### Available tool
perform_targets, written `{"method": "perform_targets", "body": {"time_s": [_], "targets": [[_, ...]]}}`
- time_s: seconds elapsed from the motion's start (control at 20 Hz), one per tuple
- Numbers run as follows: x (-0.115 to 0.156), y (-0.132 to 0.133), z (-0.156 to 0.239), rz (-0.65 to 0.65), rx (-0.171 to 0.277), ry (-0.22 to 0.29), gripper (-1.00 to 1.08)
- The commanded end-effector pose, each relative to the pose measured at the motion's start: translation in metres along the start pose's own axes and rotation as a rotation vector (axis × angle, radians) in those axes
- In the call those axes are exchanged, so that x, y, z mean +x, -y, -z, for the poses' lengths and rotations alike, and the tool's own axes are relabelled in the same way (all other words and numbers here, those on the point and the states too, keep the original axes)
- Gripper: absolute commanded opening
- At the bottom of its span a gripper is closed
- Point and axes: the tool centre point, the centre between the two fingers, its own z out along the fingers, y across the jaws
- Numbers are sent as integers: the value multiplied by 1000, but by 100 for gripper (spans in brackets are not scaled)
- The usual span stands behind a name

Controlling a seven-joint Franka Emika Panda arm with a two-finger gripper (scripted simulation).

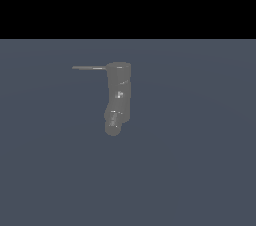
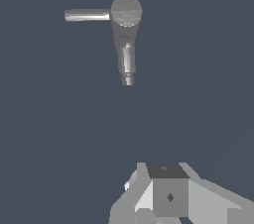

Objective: Turn on the faucet by rotating a designated handle.

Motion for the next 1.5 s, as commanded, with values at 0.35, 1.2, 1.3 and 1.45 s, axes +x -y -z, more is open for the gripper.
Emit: {"method": "perform_targets", "body": {"time_s": [0.35, 1.2, 1.3, 1.45], "targets": [[18, 42, -32, -193, 7, 5, -100], [71, 109, -89, -547, 23, 14, -100], [79, 115, -95, -588, 25, 15, -100], [91, 124, -105, -648, 27, 17, -100]]}}
